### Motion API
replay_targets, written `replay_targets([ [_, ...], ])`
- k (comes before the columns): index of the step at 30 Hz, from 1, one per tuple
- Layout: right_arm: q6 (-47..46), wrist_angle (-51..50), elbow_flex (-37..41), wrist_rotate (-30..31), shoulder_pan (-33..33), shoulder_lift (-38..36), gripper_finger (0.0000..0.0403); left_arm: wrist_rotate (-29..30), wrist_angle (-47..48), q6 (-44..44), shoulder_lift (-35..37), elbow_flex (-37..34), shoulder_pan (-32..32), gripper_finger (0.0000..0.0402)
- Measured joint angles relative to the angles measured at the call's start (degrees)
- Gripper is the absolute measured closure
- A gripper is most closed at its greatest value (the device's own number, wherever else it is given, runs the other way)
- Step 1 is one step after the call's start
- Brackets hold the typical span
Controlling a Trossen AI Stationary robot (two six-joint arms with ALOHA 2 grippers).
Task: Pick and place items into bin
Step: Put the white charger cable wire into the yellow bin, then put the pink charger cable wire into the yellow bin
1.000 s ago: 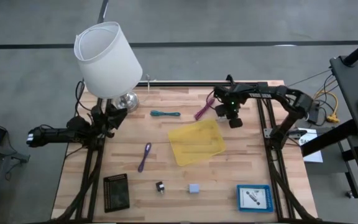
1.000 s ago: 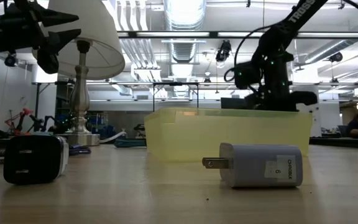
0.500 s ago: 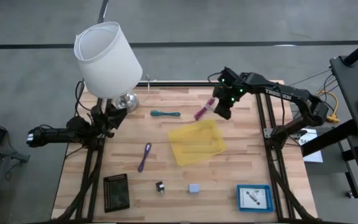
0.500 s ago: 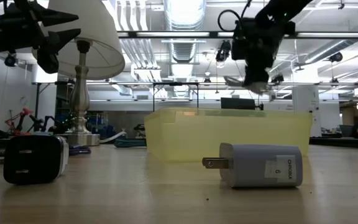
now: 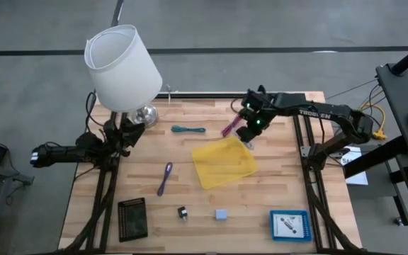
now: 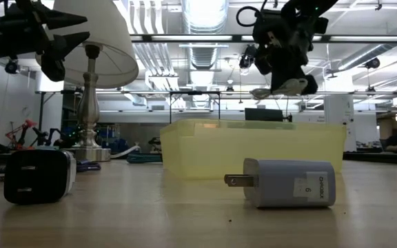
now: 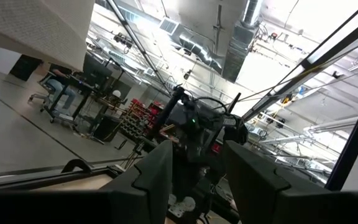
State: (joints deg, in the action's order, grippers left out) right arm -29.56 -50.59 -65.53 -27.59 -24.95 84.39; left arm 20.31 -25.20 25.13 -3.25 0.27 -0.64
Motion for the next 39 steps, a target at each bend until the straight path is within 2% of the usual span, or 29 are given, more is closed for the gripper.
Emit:
replay_targets([
  [7,-8.37,2.57,5.32,3.35,4.24,0.14,0.0385,-0.01,0.16,-0.03,0.00,0.00,0.00,0.0272],
  [13,-15.42,10.12,9.03,4.05,5.59,0.14,0.0385,-0.01,0.19,-0.08,0.00,0.00,0.00,0.0272],
  [19,-19.61,12.17,10.83,11.05,6.88,0.16,0.0384,-0.03,0.19,-0.08,0.00,0.00,0.00,0.0272],
  [23,-20.24,12.20,10.94,11.25,7.10,0.15,0.0363,-0.02,0.19,-0.17,0.00,0.00,0.00,0.0272],
  [32,-19.53,12.16,10.17,11.07,7.10,0.14,0.0274,-0.01,0.18,-1.91,0.00,0.02,0.01,0.0272],
  [37,-9.34,12.23,7.36,10.96,6.81,0.09,0.0251,-0.02,0.18,-1.89,0.00,0.00,0.00,0.0272],
  [39,-7.93,12.29,5.16,9.88,5.69,0.09,0.0250,-0.01,0.17,-1.89,0.00,0.00,0.00,0.0272],
])
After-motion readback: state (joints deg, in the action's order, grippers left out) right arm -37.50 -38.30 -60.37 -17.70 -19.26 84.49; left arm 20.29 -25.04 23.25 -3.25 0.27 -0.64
